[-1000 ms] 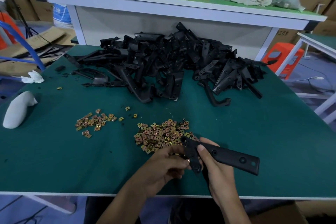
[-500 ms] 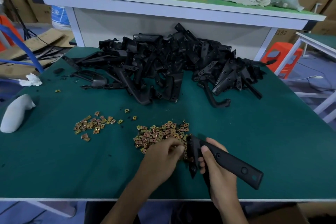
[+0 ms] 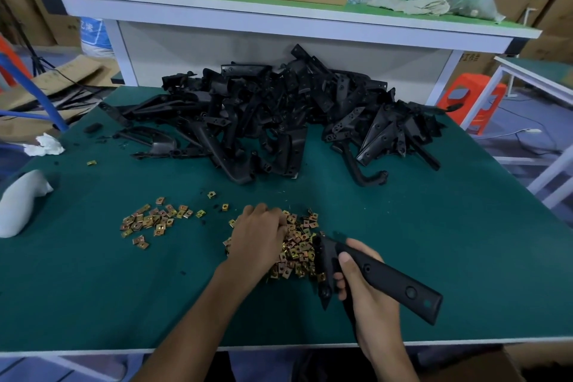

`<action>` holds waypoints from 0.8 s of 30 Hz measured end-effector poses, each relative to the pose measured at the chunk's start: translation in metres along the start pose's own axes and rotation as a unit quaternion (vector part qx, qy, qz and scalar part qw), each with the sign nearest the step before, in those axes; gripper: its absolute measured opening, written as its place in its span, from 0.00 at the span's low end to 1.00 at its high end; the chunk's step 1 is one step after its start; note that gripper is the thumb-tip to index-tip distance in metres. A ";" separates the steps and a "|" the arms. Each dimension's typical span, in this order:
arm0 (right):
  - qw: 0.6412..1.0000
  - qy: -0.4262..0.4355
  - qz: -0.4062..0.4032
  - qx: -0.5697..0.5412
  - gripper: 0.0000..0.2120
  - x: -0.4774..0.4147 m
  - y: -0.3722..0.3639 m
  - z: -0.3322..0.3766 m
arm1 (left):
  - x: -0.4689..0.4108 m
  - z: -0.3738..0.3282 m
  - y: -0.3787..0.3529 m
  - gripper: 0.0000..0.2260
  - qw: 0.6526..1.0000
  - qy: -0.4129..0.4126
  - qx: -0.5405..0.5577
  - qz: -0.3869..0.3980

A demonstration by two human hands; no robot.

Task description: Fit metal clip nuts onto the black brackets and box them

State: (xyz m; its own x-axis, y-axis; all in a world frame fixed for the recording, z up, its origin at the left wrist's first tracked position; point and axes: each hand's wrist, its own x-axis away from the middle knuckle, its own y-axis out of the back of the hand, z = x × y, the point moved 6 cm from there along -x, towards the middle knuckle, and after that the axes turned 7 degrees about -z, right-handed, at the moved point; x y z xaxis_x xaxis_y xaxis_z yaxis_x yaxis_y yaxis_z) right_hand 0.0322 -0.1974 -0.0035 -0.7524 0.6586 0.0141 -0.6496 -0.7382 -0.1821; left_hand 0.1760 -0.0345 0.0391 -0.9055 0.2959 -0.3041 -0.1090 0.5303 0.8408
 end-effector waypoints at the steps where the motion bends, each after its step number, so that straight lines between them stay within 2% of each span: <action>1: 1.000 0.000 0.000 -0.003 0.13 0.000 0.001 0.000 | 0.000 -0.001 0.002 0.05 1.000 -0.001 0.014 -0.003; 3: 1.000 -0.003 0.003 -0.012 0.14 0.001 0.000 0.002 | 0.003 0.000 0.010 0.05 0.995 0.030 0.097 -0.007; 5: 1.000 -0.007 0.003 -0.022 0.14 0.001 0.000 0.002 | 0.012 0.001 0.014 0.06 0.971 0.093 0.220 0.016; 7: 0.999 -0.009 0.000 -0.031 0.14 -0.001 0.001 0.003 | 0.027 -0.004 0.009 0.07 0.934 0.141 0.324 0.048; 10: 0.998 -0.019 -0.009 -0.060 0.14 -0.002 0.003 0.004 | 0.049 -0.012 0.001 0.05 0.883 0.198 0.422 0.059; 13: 0.995 -0.042 -0.022 -0.091 0.14 -0.005 0.006 0.002 | 0.064 -0.025 -0.006 0.06 0.802 0.257 0.531 0.088; 20: 0.984 -0.087 -0.042 -0.149 0.14 -0.010 0.010 0.003 | 0.072 -0.042 -0.009 0.08 0.720 0.287 0.623 0.107; 22: 0.981 -0.093 -0.041 -0.164 0.14 -0.011 0.011 0.003 | 0.073 -0.044 -0.011 0.08 0.717 0.287 0.626 0.112; 24: 0.981 -0.091 -0.038 -0.168 0.14 -0.011 0.012 0.003 | 0.073 -0.045 -0.012 0.08 0.728 0.285 0.614 0.109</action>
State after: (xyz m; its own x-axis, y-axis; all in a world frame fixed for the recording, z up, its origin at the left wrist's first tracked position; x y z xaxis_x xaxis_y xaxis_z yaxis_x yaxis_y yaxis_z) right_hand 0.0327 -0.2142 -0.0024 -0.7306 0.6497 0.2101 -0.6546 -0.5788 -0.4863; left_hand 0.0926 -0.0548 0.0271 -0.9074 0.2885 0.3056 0.1957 0.9336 -0.3003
